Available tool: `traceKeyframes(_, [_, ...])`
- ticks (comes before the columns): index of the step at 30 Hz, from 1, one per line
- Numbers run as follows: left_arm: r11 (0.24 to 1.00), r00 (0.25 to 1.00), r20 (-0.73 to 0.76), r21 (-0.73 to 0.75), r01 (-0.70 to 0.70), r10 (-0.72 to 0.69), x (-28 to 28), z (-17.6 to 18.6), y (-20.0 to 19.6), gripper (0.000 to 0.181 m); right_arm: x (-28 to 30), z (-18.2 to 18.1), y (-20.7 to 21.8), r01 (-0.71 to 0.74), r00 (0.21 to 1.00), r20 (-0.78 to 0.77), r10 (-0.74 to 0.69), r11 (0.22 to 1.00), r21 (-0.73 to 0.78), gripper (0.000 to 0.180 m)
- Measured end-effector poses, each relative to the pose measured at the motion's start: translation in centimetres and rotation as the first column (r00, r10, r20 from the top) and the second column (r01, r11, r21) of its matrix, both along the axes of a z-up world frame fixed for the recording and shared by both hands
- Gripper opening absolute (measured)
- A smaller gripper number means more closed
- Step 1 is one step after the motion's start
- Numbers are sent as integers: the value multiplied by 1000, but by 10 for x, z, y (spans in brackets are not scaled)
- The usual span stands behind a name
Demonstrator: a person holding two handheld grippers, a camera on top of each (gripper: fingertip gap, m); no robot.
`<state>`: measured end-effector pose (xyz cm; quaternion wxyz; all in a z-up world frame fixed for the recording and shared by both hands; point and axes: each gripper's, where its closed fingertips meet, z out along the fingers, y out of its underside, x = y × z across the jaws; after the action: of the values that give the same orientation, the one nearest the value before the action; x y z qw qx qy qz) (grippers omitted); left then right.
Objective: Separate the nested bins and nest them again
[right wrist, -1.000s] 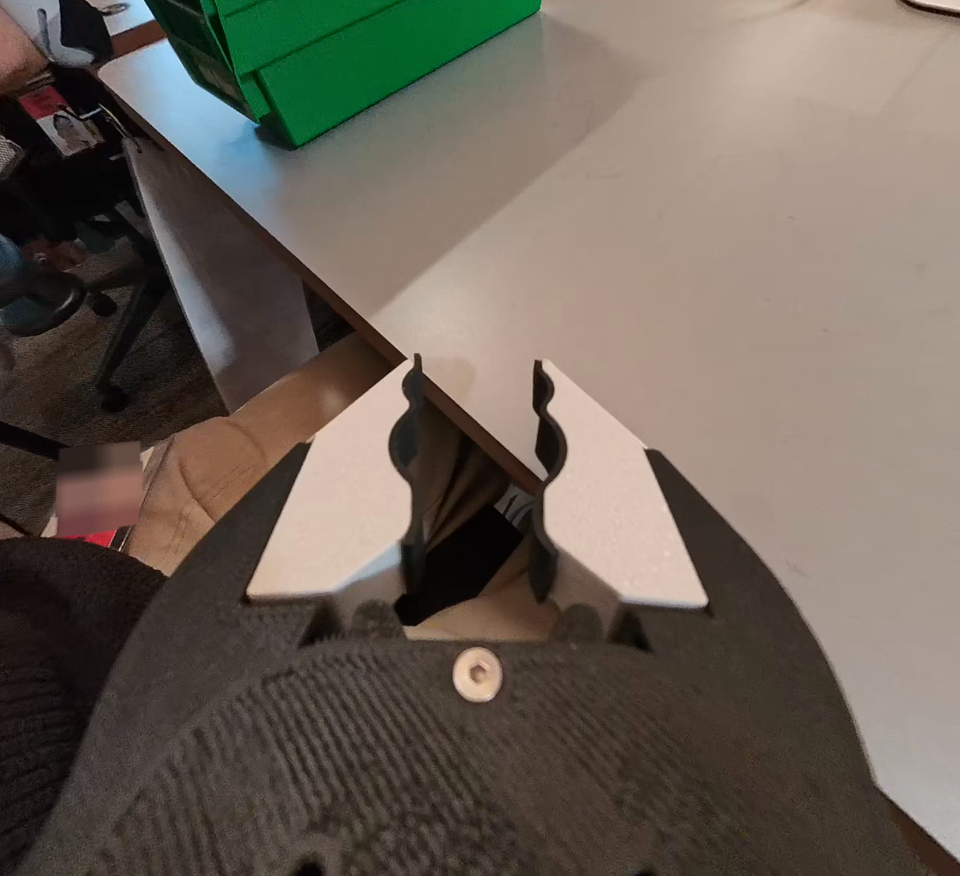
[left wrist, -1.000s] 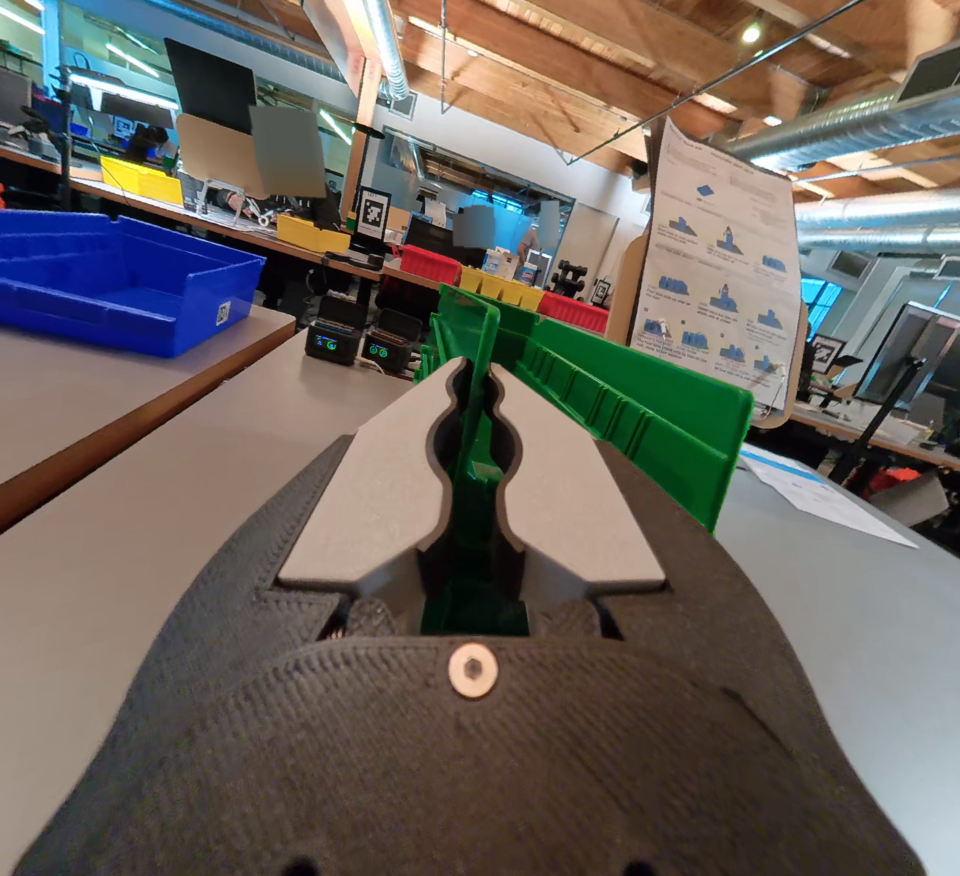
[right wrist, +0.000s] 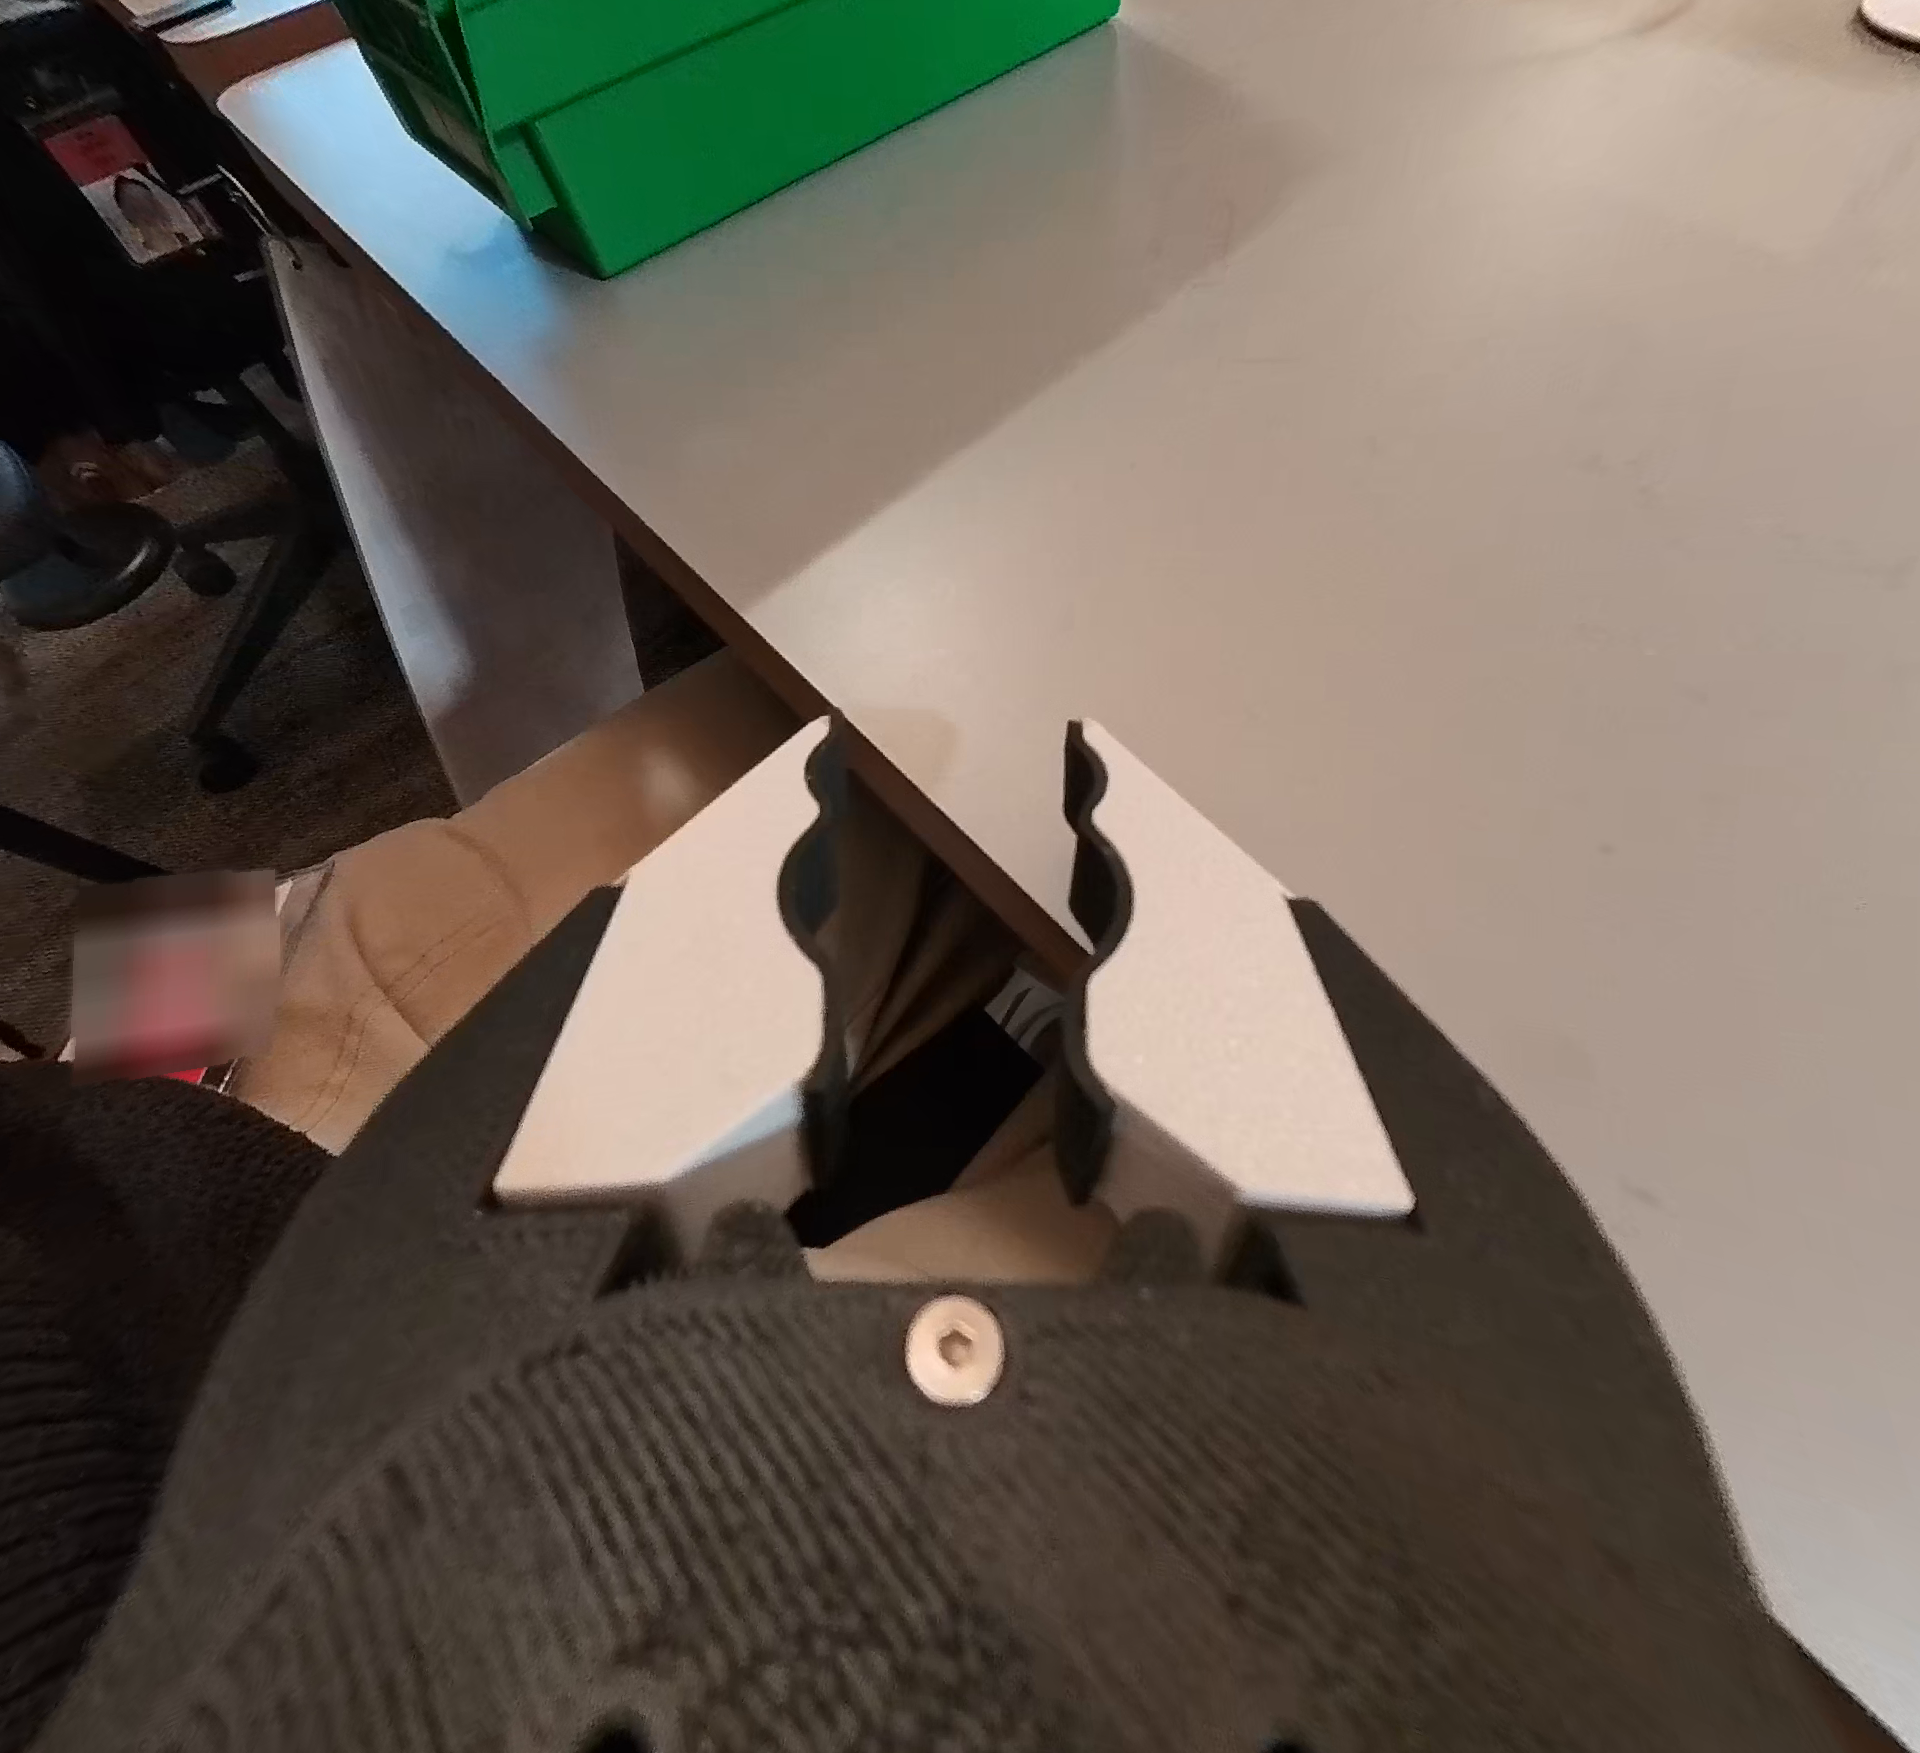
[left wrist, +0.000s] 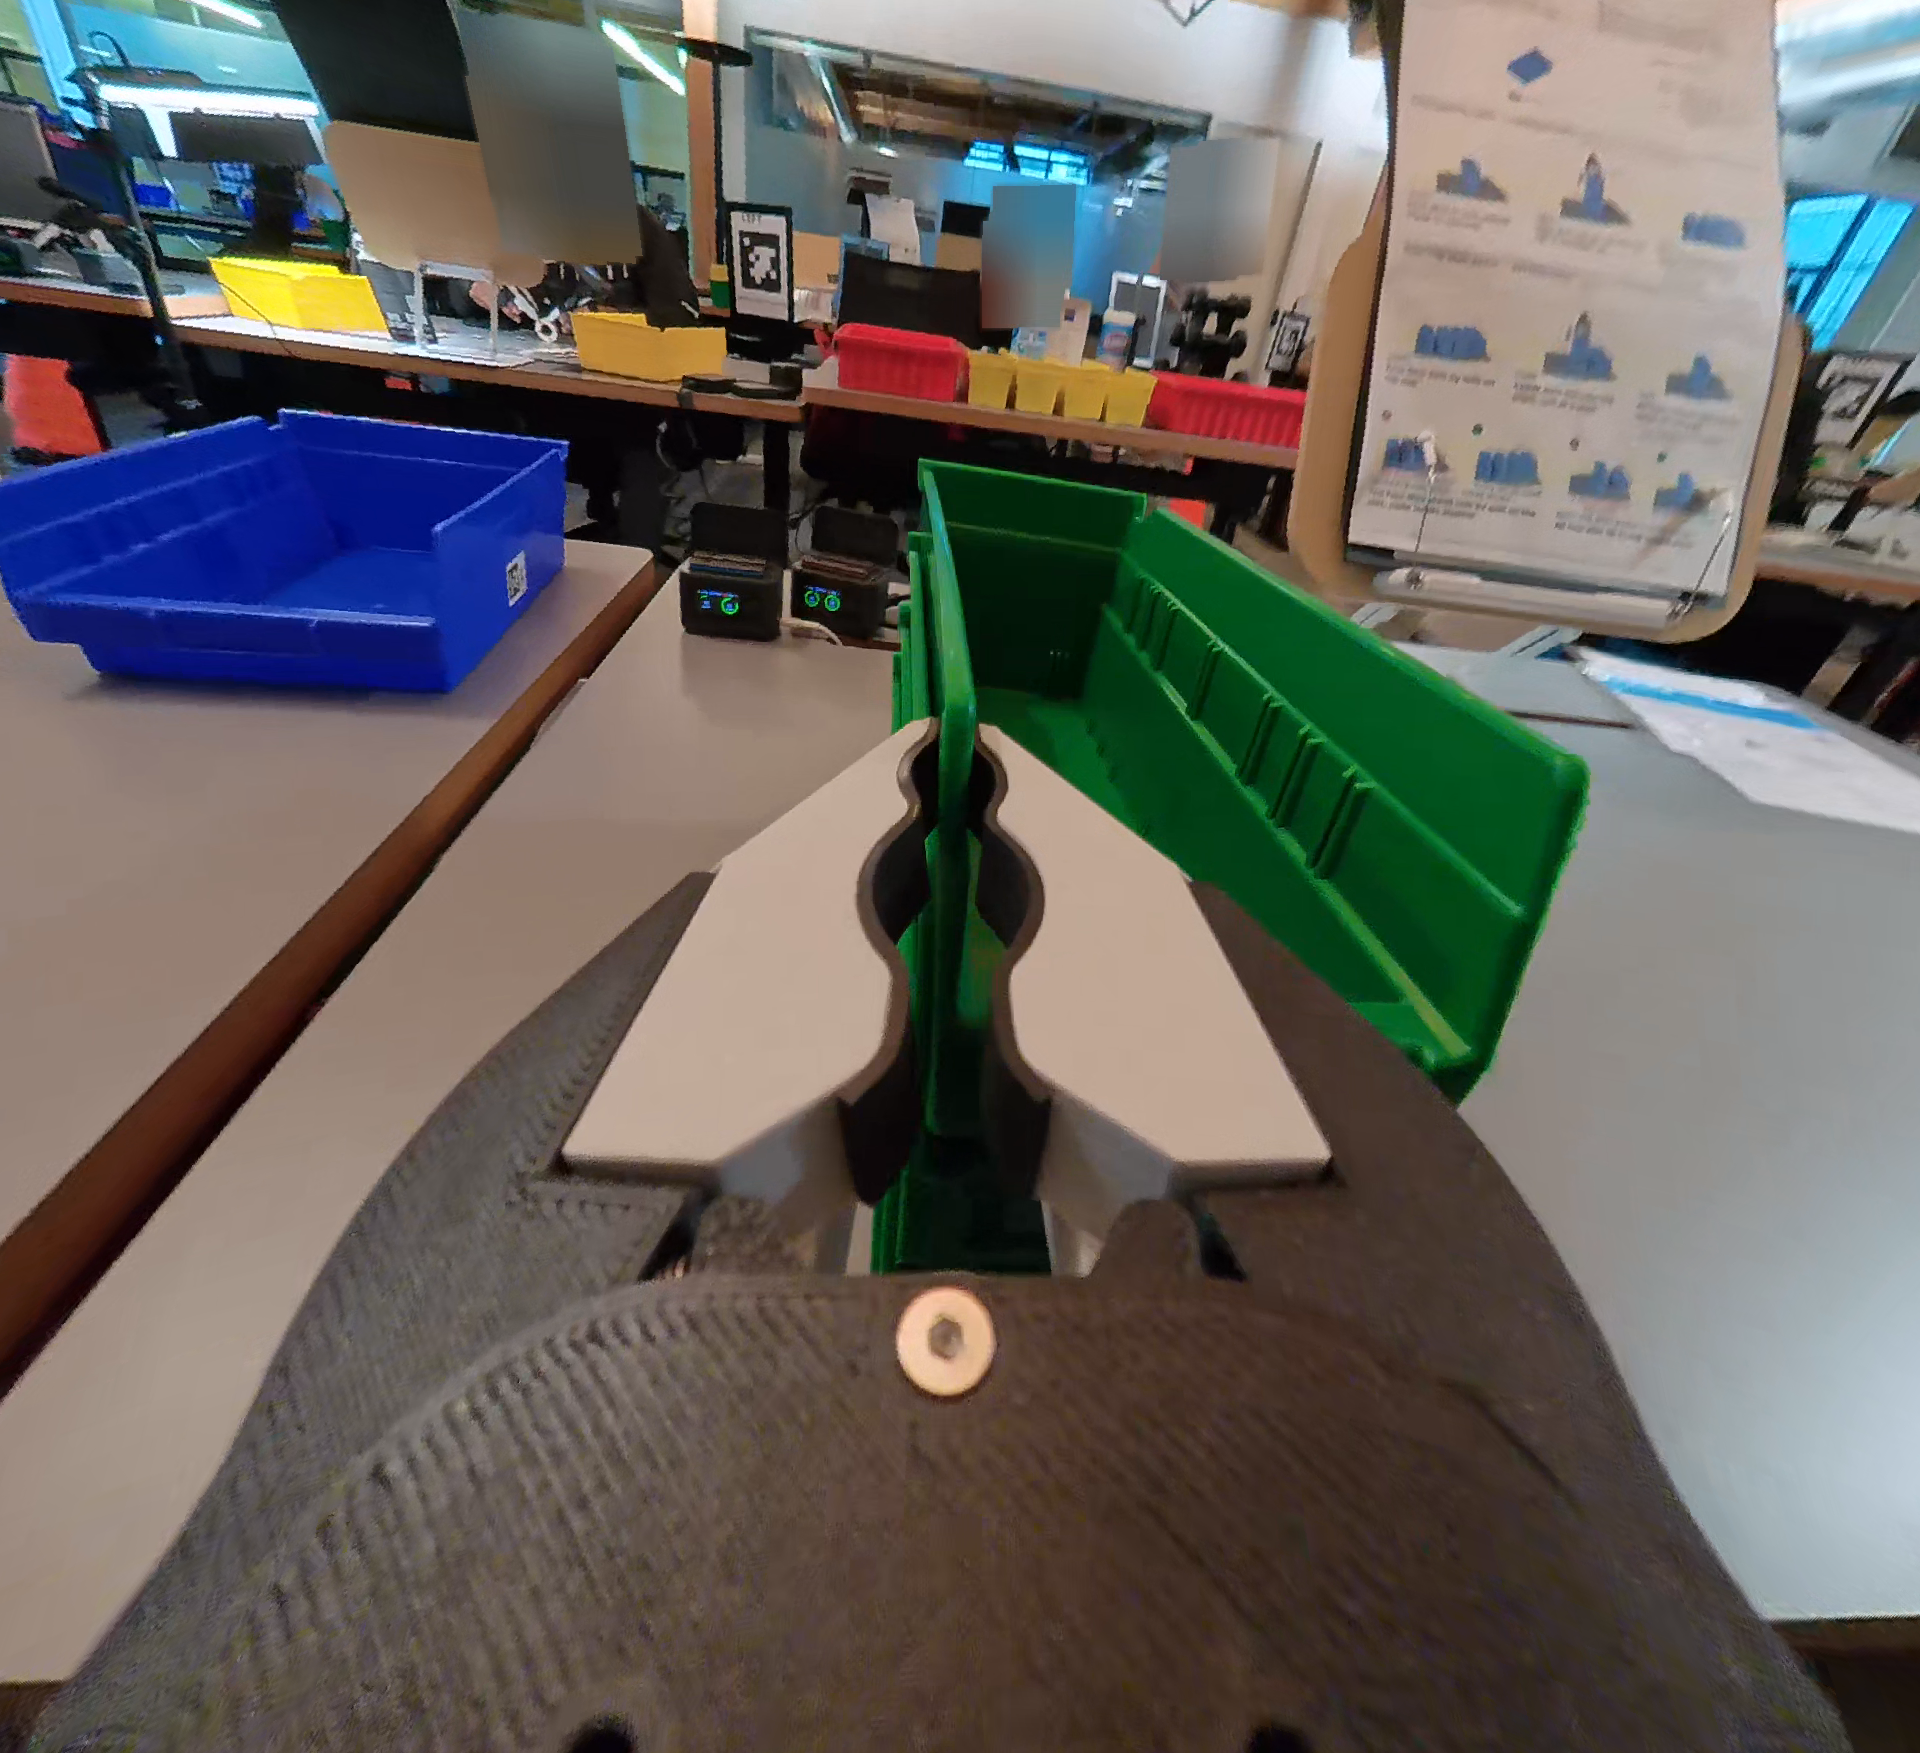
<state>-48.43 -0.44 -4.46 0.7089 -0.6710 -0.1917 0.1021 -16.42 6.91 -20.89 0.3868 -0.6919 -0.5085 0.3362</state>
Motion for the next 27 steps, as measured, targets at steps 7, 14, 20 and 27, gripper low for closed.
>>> traceKeyframes(7, [987, 998, -68, 163, -5, 17, 8, 31, -11, 0, 0, -1, 1, 1, 1000, -1, -1, 1000, -9, 41])
traceKeyframes(14, [965, 993, -115, 263, 19, 12, 38, 80, -25, 0, -1, 3, 3, 6, 1000, -21, -6, 1000, -10, 40])
traceKeyframes(20, [939, 978, -189, 313, 140, -83, 98, 107, -19, 0, -4, 41, 3, 27, 977, -212, -24, 1000, 11, 37])
traceKeyframes(27, [886, 920, -222, 269, 377, -324, 198, 79, 22, 0, 23, 142, -17, 11, 736, -677, -10, 1000, -3, 71])
